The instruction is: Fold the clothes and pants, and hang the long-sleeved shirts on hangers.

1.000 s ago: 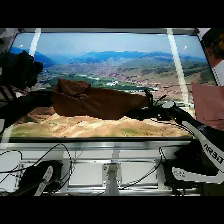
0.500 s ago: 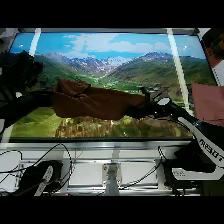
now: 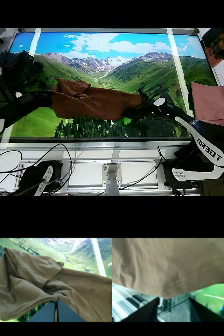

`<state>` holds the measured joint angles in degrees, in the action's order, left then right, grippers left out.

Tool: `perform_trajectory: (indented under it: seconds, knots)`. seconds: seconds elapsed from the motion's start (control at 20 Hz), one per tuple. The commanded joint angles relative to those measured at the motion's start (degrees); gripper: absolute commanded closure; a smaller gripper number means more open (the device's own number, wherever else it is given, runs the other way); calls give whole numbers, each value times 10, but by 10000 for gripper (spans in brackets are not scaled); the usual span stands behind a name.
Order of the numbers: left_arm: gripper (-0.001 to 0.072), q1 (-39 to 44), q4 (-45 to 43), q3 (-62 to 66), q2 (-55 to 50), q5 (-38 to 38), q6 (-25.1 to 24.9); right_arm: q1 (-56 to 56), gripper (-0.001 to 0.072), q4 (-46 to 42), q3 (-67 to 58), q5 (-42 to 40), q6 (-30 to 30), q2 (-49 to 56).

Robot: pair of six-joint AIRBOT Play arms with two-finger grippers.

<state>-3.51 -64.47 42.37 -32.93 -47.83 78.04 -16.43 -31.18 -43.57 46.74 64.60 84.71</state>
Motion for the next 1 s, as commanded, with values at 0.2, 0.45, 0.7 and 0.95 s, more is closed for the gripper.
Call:
perform_trajectory:
  seconds: [0.2,0.45,0.7,0.95]
  knots:
    - [690,0,-5,0,0,0,0,-37,693,20,-27,-25,3,-9]
    - [690,0,-54,0,0,0,0,-24,693,0,-114,-41,-28,-100]
    - [690,0,-68,0,1,-4,0,20,693,-47,-183,-209,-8,-145]
    - [690,0,-106,-1,1,-72,0,80,693,-48,-183,-359,63,-110]
